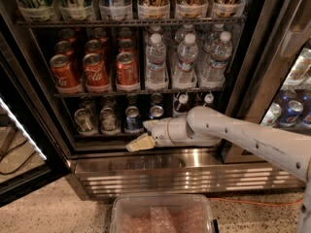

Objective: Pick pepsi can from bottom shelf of fridge

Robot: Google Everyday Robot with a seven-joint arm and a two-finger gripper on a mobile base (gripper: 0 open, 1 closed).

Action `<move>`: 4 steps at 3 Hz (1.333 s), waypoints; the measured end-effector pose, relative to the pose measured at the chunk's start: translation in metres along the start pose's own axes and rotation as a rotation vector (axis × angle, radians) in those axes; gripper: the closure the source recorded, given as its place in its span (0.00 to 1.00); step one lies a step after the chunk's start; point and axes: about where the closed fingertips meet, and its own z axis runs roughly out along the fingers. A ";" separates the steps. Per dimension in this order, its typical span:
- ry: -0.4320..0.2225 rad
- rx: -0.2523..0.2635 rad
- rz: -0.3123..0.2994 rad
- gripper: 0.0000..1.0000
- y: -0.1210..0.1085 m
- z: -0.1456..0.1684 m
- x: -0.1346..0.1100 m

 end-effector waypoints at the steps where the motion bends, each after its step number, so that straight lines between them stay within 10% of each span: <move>1: 0.035 0.031 -0.037 0.24 -0.021 0.015 -0.001; 4: 0.146 0.117 -0.124 0.29 -0.062 0.043 0.009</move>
Offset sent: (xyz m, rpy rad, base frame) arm 0.0649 -0.0078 -0.0406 -0.2214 -0.0693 -0.0274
